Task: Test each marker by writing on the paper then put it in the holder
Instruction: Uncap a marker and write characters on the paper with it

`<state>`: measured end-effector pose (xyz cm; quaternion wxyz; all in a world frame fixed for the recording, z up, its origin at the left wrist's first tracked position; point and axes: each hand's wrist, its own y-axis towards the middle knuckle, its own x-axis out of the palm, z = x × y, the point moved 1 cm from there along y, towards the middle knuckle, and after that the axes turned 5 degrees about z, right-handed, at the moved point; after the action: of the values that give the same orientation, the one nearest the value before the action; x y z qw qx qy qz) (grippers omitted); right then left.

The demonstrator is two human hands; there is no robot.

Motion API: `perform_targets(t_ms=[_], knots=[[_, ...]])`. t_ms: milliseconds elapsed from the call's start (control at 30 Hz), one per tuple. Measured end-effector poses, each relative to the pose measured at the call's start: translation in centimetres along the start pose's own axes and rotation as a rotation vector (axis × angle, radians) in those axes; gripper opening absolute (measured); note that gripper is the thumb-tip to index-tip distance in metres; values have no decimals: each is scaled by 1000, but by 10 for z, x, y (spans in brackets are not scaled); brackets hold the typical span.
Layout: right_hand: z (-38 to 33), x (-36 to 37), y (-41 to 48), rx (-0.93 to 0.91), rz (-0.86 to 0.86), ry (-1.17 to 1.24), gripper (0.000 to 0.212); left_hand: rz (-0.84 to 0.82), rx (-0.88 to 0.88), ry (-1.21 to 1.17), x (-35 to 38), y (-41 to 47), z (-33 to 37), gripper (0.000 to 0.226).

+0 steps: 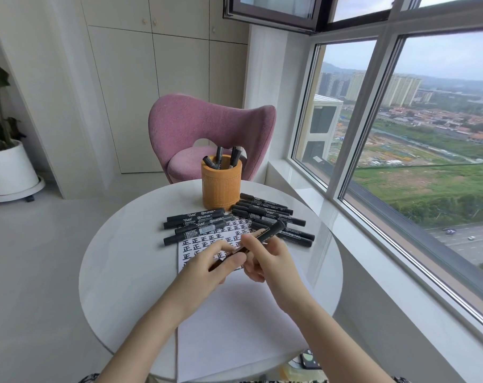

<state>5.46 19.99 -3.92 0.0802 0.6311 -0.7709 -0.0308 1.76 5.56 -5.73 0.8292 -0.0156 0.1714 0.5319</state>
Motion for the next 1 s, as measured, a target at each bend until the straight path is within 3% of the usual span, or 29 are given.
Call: perform_targets(t_ms=[67, 133, 233, 300, 467, 733, 1000], knots=[[-1, -9, 4, -35, 72, 17, 27, 42, -12, 5, -3, 0, -5, 41], [-4, -22, 9, -53, 132, 40, 31, 94, 8, 36, -6, 0, -11, 20], [-8, -39, 16, -40, 169, 28, 46, 139, 51, 59, -10, -3, -17, 14], [-7, -46, 19, -13, 193, 14, 41, 168, 70, 50, -11, -4, -16, 7], [4, -52, 24, 96, 246, -88, 8, 319, 84, 52, -9, -7, -16, 15], [17, -50, 31, -23, 340, -365, 42, 371, 58, 41, -11, -6, -21, 13], [28, -54, 35, -73, 445, -425, 31, 342, 46, 78, -10, -4, -25, 10]])
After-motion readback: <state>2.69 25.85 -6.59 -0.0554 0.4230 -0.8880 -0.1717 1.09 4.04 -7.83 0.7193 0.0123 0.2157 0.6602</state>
